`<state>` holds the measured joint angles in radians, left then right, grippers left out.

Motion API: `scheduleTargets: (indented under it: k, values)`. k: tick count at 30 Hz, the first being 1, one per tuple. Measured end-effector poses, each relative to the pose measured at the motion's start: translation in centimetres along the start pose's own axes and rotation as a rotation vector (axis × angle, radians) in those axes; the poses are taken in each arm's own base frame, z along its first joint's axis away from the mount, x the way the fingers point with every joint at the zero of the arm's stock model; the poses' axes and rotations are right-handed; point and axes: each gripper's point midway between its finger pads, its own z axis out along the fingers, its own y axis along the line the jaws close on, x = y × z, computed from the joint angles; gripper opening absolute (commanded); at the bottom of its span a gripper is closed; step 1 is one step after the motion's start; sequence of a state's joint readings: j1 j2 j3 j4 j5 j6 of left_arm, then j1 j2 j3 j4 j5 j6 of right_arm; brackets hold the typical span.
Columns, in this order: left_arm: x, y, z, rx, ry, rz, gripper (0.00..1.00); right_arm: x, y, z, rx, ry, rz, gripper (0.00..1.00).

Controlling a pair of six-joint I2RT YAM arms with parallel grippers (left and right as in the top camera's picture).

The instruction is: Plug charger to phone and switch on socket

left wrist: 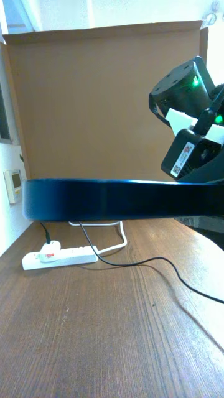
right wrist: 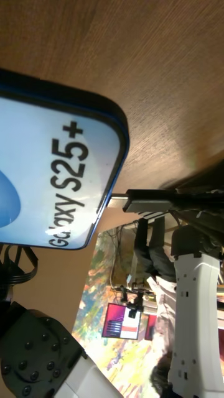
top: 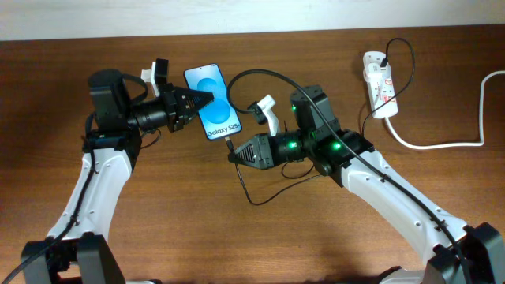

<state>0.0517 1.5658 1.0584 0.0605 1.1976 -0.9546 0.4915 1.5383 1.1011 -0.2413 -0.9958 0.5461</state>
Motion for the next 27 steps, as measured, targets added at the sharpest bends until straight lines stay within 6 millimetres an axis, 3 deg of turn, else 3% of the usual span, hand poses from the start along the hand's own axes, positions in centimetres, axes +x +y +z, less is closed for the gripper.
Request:
scheduleTargets:
  k: [27]
  values:
    - [0.00, 0.00, 0.00, 0.000, 0.000, 0.000, 0.00, -0.05, 0.50, -0.01, -0.025, 0.004, 0.015, 0.04]
